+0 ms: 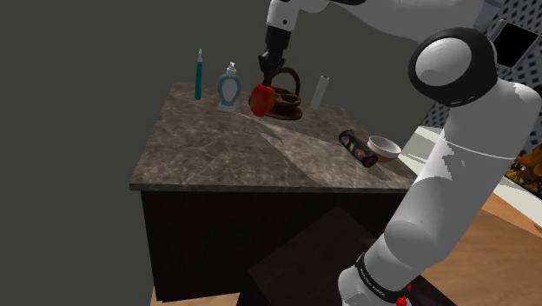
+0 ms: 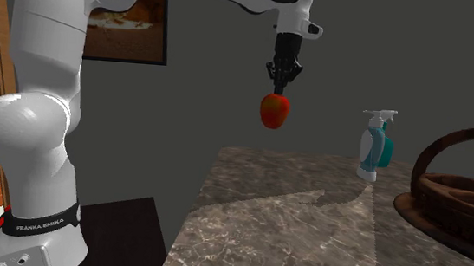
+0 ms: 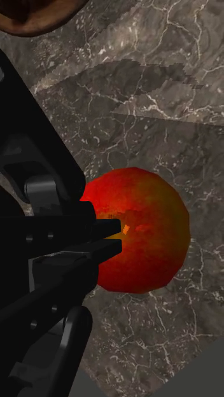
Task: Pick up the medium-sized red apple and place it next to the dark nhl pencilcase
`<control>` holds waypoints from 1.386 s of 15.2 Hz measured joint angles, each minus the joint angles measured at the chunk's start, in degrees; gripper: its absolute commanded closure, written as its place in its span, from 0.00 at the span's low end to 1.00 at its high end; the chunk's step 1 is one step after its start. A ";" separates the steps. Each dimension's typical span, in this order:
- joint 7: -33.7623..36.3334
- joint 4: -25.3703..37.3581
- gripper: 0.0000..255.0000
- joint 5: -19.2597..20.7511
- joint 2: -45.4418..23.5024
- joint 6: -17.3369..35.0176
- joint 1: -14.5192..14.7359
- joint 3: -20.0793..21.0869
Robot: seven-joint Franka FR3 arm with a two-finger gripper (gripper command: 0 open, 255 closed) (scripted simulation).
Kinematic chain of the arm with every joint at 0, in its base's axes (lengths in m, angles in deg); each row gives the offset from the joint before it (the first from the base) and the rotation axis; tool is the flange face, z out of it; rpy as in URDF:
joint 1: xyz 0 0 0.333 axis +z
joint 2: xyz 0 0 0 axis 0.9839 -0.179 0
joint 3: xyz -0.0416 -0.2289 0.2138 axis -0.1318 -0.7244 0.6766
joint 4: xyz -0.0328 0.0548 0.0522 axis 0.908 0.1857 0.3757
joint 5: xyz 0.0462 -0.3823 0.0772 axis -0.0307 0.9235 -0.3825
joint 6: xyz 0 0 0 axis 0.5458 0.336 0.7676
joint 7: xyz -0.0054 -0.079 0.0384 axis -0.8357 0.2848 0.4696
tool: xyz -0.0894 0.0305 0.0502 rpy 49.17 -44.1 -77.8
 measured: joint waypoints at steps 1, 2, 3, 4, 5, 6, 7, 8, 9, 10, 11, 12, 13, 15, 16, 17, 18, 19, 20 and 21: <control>0.17 1.33 1.00 0.03 -0.34 -0.98 0.07 0.04; 0.30 2.60 1.00 0.06 -0.69 -1.89 0.13 0.08; 0.38 3.37 1.00 0.07 -0.85 -2.51 0.16 0.10; -0.14 3.66 1.00 0.07 -0.81 -2.87 -0.17 -0.11; -1.25 3.41 1.00 0.01 -0.53 -2.98 -0.87 -0.56; -2.53 3.63 1.00 0.00 -0.51 -3.31 -1.68 -1.09; -3.52 3.34 1.00 -0.02 -0.34 -3.23 -2.28 -1.49; -4.85 4.15 1.00 -0.02 -0.54 -3.93 -3.11 -2.04; -6.07 3.90 1.00 -0.03 -0.59 -3.70 -3.84 -2.52; -7.35 4.46 1.00 -0.04 -0.65 -4.29 -4.64 -3.04; -8.43 4.34 1.00 -0.06 -0.40 -4.48 -5.31 -3.48; -9.89 3.12 1.00 -0.08 0.12 -3.87 -6.18 -4.06; -11.43 4.75 1.00 -0.05 -0.76 -4.70 -7.13 -4.70; -13.99 6.24 1.00 -0.06 -1.70 -5.41 -8.70 -5.72; -15.37 6.74 1.00 -0.07 -2.08 -5.61 -9.57 -6.26; -16.61 7.80 1.00 -0.08 -2.89 -5.92 -10.34 -6.74; -17.68 7.83 1.00 -0.09 -2.84 -6.07 -11.02 -7.14; -19.01 9.42 1.00 -0.15 -3.96 -6.56 -11.89 -7.65; -20.06 10.30 1.00 -0.18 -4.52 -6.98 -12.59 -8.04; -21.42 12.65 1.00 -0.28 -5.90 -7.99 -13.55 -8.54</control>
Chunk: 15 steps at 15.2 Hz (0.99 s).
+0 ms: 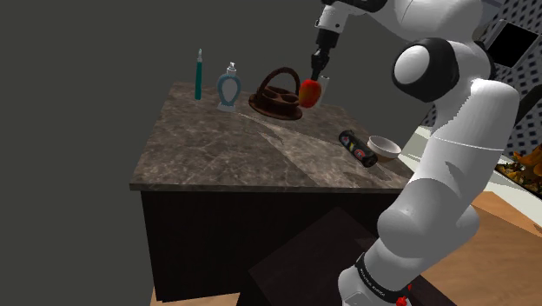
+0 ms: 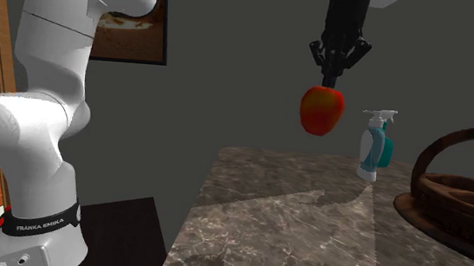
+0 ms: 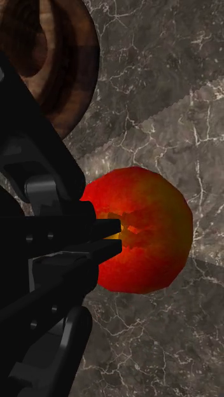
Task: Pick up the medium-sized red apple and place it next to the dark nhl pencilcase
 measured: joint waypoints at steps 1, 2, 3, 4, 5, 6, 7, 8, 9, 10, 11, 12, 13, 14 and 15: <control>-1.20 0.54 1.00 -0.05 -0.46 -0.18 -0.82 -0.42; -2.43 1.13 1.00 -0.10 -0.88 -0.41 -1.66 -0.84; -3.70 3.48 1.00 -0.23 -2.16 -1.50 -2.62 -1.29; -4.85 4.96 1.00 -0.33 -3.26 -1.92 -3.47 -1.66; -6.12 5.84 1.00 -0.40 -3.91 -2.23 -4.41 -2.07; -7.16 8.23 1.00 -0.57 -5.69 -2.85 -5.27 -2.38; -8.33 11.83 1.00 -0.80 -7.84 -4.36 -6.36 -2.71; -9.47 15.80 1.00 -1.07 -10.30 -5.91 -7.50 -3.00; -10.53 19.15 1.00 -1.30 -12.32 -7.31 -8.59 -3.24; -11.07 18.88 1.00 -1.30 -12.36 -7.06 -8.99 -3.36; -11.33 17.69 1.00 -1.25 -12.01 -6.23 -9.08 -3.43; -11.53 16.26 1.00 -1.20 -11.58 -5.24 -9.10 -3.47; -11.63 14.75 1.00 -1.15 -11.15 -4.16 -9.05 -3.49; -11.76 12.66 1.00 -1.06 -10.29 -2.95 -8.99 -3.53; -11.83 11.19 1.00 -1.01 -9.84 -1.91 -8.93 -3.55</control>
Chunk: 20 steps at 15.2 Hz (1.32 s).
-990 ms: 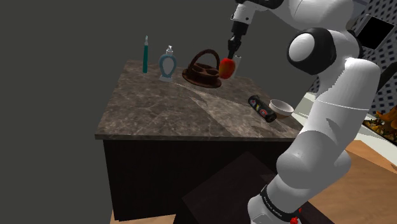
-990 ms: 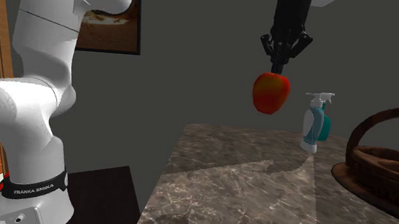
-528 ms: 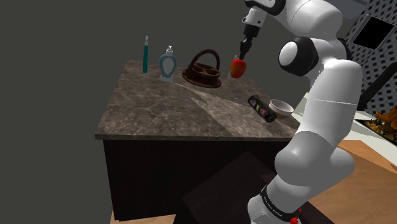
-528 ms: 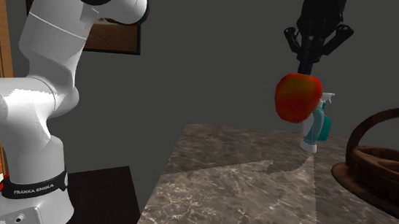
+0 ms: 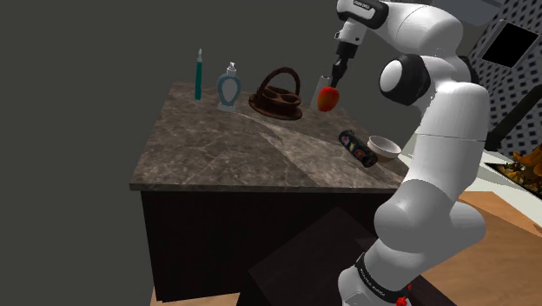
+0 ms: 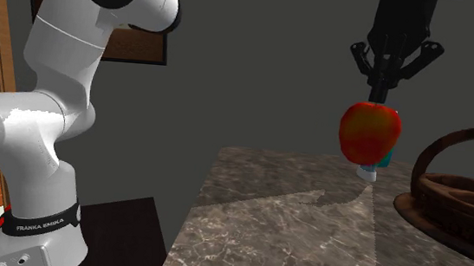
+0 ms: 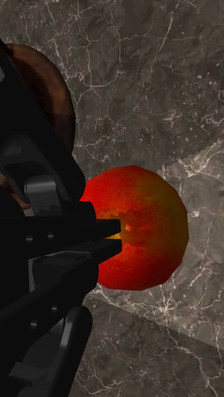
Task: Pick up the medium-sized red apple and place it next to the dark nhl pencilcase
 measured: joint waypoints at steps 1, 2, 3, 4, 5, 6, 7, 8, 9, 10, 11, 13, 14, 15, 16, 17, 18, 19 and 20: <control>0.00 -1.99 1.00 0.09 0.78 1.20 0.15 -0.01; -0.05 -4.04 1.00 0.17 1.52 2.51 0.26 -0.02; -0.15 -5.19 1.00 0.19 1.70 3.49 0.26 -0.04; -0.17 -6.46 1.00 0.23 1.95 4.50 0.32 -0.05; -0.18 -7.82 1.00 0.27 2.34 5.46 0.40 -0.04; -0.17 -9.06 1.00 0.30 2.61 6.44 0.48 -0.03; -0.10 -10.32 1.00 0.35 2.99 7.33 0.61 -0.01; -0.17 -11.39 1.00 0.37 3.21 8.19 0.63 -0.02; -0.21 -12.64 1.00 0.40 3.47 9.17 0.66 -0.03; -0.24 -13.89 1.00 0.42 3.75 10.14 0.71 -0.03; -0.24 -14.92 1.00 0.45 3.97 10.94 0.77 -0.02; -0.22 -17.27 1.00 0.49 4.40 12.88 0.91 0.01; -0.33 -17.85 1.00 0.47 4.33 13.52 0.87 -0.01; -0.32 -18.39 1.00 0.47 4.26 14.13 0.90 0.00; -0.35 -19.92 1.00 0.51 4.73 15.19 0.96 -0.01; -0.34 -20.86 1.00 0.52 4.87 15.99 1.01 0.01; -0.34 -21.95 1.00 0.53 4.99 16.96 1.07 0.02; -0.40 -22.28 1.00 0.51 4.80 17.48 1.05 0.02; -0.43 -22.94 1.00 0.49 4.66 18.28 1.05 0.03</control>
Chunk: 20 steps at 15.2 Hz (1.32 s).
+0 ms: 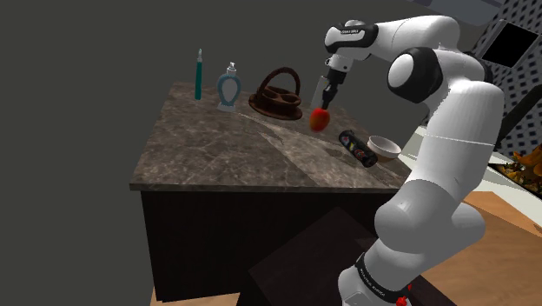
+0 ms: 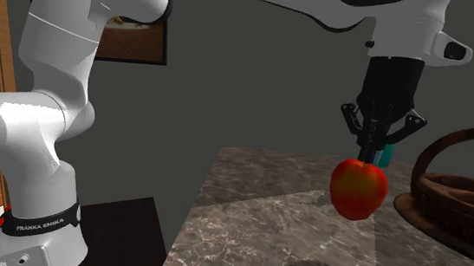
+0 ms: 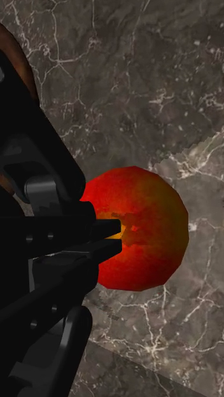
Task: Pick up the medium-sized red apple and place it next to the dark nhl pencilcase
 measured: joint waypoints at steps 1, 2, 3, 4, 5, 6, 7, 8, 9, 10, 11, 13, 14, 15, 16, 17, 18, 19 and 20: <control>-0.09 -1.05 1.00 0.02 0.19 0.85 -0.01 -0.02; -0.05 -1.77 1.00 0.01 0.19 1.57 0.05 0.01; 0.00 -2.59 1.00 0.01 0.20 2.39 0.13 0.04; -0.10 -3.28 1.00 -0.01 0.16 3.12 0.10 0.03; -0.16 -3.92 1.00 -0.04 -0.04 3.95 0.09 0.03; -0.24 -4.28 1.00 -0.06 -0.21 4.47 0.05 0.02; -0.26 -5.23 1.00 -0.06 -0.10 5.32 0.08 0.03; -0.27 -5.73 1.00 -0.08 -0.20 5.91 0.10 0.04; -0.30 -5.94 1.00 -0.10 -0.37 6.31 0.09 0.05; -0.27 -6.14 1.00 -0.10 -0.35 6.49 0.12 0.06; -0.26 -6.26 1.00 -0.10 -0.33 6.58 0.13 0.06; -0.25 -6.34 1.00 -0.10 -0.31 6.66 0.14 0.07; -0.25 -6.36 1.00 -0.10 -0.30 6.68 0.15 0.07; -0.25 -6.37 0.00 -0.10 -0.30 6.68 0.15 0.07; -0.25 -6.38 0.00 -0.10 -0.29 6.69 0.15 0.07; -0.25 -6.38 0.00 -0.10 -0.29 6.69 0.15 0.07; -0.25 -6.38 0.00 -0.10 -0.28 6.69 0.15 0.07; -0.25 -6.38 0.00 -0.10 -0.28 6.69 0.15 0.07; -0.25 -6.38 0.00 -0.10 -0.28 6.69 0.15 0.07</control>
